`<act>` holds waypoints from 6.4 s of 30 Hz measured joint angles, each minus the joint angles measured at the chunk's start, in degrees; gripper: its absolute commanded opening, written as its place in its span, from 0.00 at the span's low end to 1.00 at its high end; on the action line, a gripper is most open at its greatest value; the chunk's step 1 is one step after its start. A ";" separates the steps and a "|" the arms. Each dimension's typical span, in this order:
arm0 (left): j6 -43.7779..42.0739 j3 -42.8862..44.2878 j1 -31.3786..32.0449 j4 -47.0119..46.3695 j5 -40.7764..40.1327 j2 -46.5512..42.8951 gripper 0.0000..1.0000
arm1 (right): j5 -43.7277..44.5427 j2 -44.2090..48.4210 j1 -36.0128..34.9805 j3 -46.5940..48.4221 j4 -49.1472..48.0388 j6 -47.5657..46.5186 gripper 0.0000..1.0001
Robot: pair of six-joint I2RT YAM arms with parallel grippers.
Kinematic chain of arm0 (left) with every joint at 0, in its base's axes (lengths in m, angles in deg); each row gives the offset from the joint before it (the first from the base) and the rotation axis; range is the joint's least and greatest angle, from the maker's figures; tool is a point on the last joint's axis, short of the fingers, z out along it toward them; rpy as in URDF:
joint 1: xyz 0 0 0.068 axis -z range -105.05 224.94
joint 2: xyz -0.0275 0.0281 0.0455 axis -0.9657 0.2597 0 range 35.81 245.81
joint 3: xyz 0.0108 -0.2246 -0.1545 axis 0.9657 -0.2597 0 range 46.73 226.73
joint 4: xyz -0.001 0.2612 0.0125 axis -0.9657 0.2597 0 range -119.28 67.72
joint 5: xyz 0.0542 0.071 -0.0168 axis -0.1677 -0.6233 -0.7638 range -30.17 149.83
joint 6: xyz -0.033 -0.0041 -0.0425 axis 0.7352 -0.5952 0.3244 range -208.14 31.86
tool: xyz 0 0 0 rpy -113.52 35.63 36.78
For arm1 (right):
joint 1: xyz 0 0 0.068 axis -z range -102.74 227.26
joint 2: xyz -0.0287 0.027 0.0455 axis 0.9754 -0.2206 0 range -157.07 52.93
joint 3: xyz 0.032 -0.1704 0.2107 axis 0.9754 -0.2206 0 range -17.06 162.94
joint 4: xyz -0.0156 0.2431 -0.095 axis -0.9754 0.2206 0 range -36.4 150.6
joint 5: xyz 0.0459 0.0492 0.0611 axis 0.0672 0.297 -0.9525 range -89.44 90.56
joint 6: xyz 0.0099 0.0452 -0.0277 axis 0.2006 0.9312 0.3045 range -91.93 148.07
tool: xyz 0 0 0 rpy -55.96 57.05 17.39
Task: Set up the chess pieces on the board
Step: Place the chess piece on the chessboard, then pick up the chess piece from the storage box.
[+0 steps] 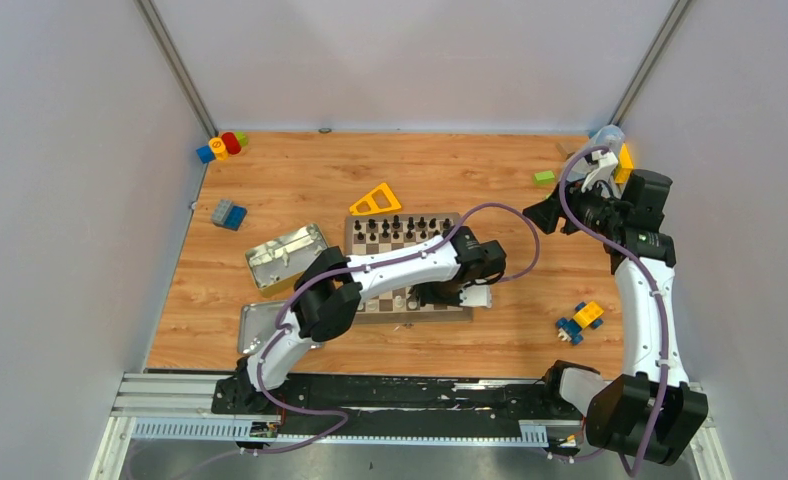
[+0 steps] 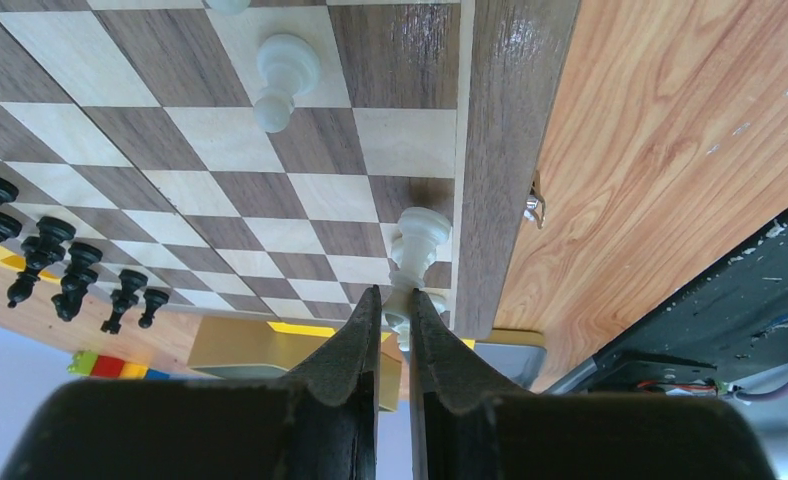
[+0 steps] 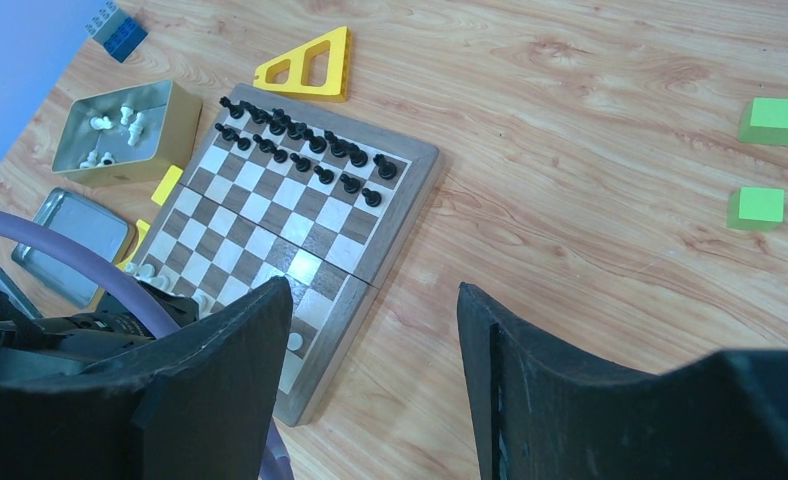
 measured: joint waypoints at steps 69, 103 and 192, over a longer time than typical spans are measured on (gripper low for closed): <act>1.70 0.37 1.55 -1.42 -4.22 1.01 0.40 | -4.09 -0.07 0.26 -0.90 -0.04 -0.04 0.63; 1.79 -9.16 -0.98 -8.13 -3.08 -19.06 0.61 | -8.13 -2.67 0.37 1.88 0.07 0.24 0.63; 0.22 -36.68 -35.08 -36.50 37.38 -48.39 0.20 | -21.70 -29.18 -26.58 15.87 -4.00 5.42 0.63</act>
